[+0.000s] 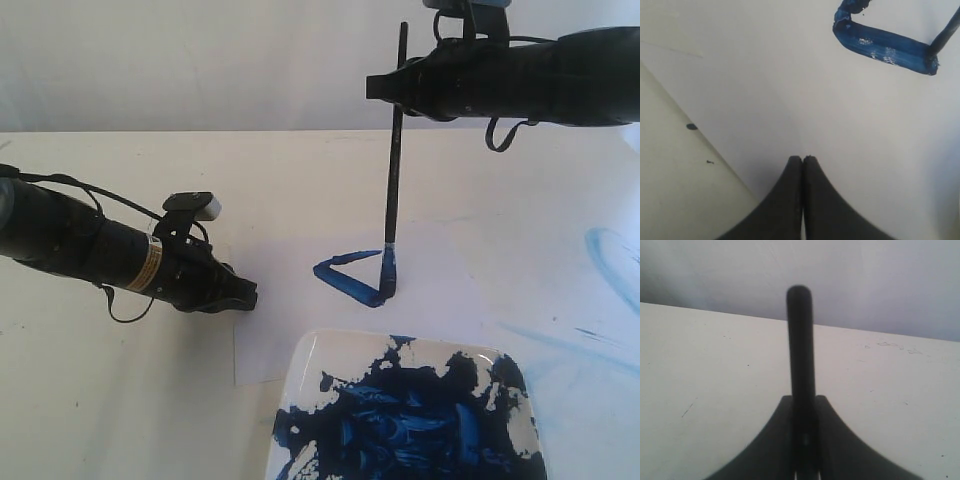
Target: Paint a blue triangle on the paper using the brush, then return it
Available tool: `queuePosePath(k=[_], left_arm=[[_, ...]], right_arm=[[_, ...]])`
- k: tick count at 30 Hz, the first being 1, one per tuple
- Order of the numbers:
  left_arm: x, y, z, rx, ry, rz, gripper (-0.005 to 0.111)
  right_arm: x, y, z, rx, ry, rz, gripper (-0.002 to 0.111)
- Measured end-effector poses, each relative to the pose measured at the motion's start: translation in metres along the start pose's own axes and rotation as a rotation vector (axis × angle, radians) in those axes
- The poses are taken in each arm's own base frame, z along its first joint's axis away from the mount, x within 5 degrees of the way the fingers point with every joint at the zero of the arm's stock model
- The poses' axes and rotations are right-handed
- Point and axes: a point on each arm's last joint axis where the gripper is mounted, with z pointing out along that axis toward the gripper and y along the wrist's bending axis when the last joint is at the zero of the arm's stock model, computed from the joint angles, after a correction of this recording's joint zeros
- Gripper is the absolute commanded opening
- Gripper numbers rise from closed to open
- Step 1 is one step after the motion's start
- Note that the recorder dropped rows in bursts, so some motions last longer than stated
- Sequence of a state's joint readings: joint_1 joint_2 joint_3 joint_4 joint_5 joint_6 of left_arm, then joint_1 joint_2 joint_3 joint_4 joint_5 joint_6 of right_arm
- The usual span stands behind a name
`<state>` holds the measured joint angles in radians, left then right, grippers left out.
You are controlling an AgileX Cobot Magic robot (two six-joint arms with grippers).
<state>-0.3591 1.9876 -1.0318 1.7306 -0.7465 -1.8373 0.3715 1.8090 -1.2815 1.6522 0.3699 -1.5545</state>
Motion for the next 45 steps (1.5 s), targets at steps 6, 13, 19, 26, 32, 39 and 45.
queuePosePath(k=[6,13,19,26,32,39,45], left_arm=[[0.0,0.0,0.0,0.0,0.0,0.0,0.0],[0.0,0.0,0.0,0.0,0.0,0.0,0.0],[0.0,0.0,0.0,0.0,0.0,0.0,0.0],[0.0,0.0,0.0,0.0,0.0,0.0,0.0],[0.0,0.0,0.0,0.0,0.0,0.0,0.0],[0.0,0.0,0.0,0.0,0.0,0.0,0.0],[0.0,0.0,0.0,0.0,0.0,0.0,0.0]], right_arm=[[0.0,-0.001,0.0,0.008,0.0,0.0,0.0],[0.007,-0.004,0.007,0.014,0.018,0.017,0.0],[0.009,-0.006,0.009,0.021,0.02,0.015,0.0],[0.007,-0.007,0.009,0.027,0.0,-0.019,0.0],[0.004,-0.006,0.009,0.029,-0.011,-0.037,0.0],[0.005,-0.008,0.013,0.026,-0.008,-0.038,0.0],[0.003,-0.008,0.014,0.022,-0.013,-0.042,0.0]])
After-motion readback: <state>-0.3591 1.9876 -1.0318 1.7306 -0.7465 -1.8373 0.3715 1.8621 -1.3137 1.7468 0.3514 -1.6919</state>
